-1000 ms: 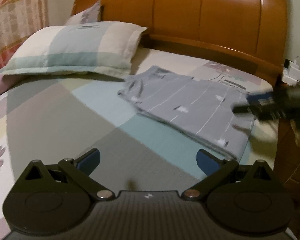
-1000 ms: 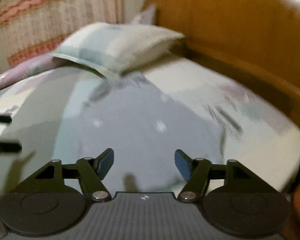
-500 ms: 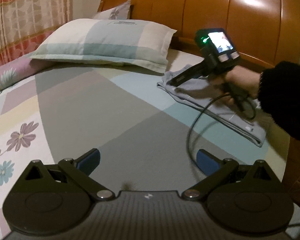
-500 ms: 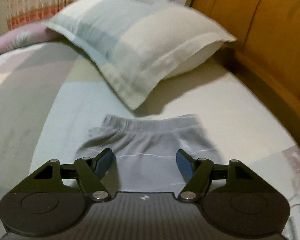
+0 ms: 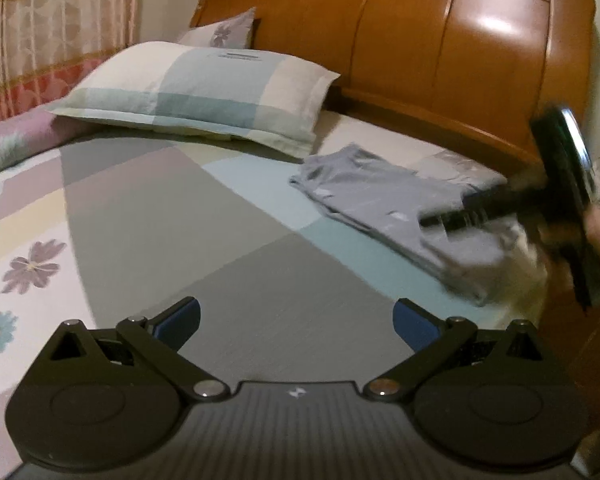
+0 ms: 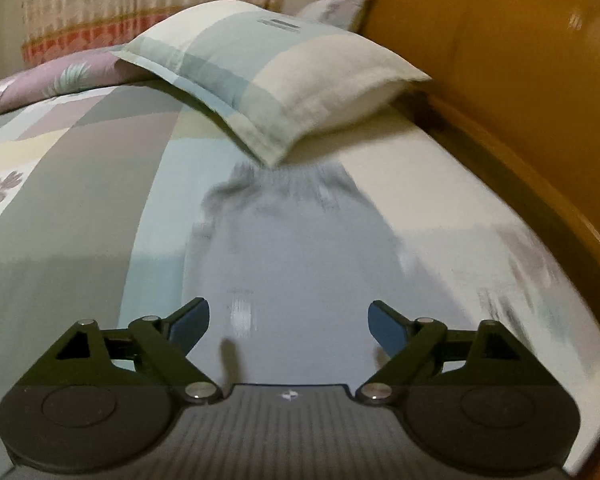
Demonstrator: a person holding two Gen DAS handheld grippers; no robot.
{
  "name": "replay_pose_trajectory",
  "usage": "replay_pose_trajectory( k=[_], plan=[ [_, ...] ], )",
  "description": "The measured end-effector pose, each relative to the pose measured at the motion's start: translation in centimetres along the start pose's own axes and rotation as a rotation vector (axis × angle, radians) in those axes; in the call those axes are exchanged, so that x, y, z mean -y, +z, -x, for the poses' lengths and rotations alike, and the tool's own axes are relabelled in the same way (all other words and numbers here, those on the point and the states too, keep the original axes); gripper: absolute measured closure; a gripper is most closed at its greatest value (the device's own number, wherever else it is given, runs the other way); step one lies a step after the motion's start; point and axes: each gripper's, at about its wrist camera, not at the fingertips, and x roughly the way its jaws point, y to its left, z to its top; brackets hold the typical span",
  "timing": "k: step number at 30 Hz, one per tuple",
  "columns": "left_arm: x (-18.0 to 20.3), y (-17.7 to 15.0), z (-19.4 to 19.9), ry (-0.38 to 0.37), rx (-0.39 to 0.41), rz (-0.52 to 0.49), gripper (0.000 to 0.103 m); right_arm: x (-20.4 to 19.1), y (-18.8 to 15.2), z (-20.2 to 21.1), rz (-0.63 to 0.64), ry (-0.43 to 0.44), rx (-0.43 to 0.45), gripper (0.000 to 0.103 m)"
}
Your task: Fold clothes
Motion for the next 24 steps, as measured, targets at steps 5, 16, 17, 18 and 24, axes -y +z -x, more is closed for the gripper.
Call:
replay_pose_trajectory(
  k=[5, 16, 17, 18, 24],
  plan=[
    [2.7, 0.5, 0.8, -0.048, -0.003, 0.004, 0.001, -0.1, -4.6, 1.5, -0.113, 0.063, -0.113, 0.012],
    [8.6, 1.3, 1.7, -0.052, -0.026, -0.046, 0.001, 0.0, -6.8, 10.8, -0.201, -0.012, -0.122, 0.000],
    [8.9, 1.4, 1.7, -0.044, -0.032, -0.042, 0.001, -0.1, -6.9, 11.3, -0.199, -0.023, -0.122, 0.000],
    [9.2, 1.4, 1.7, -0.037, -0.039, -0.038, 0.001, -0.1, -7.0, 11.9, -0.199, -0.032, -0.123, 0.000],
    [10.7, 1.6, 2.4, -0.003, -0.083, -0.045, 0.001, -0.1, -7.3, 14.8, -0.209, -0.042, -0.095, 0.000]
  ],
)
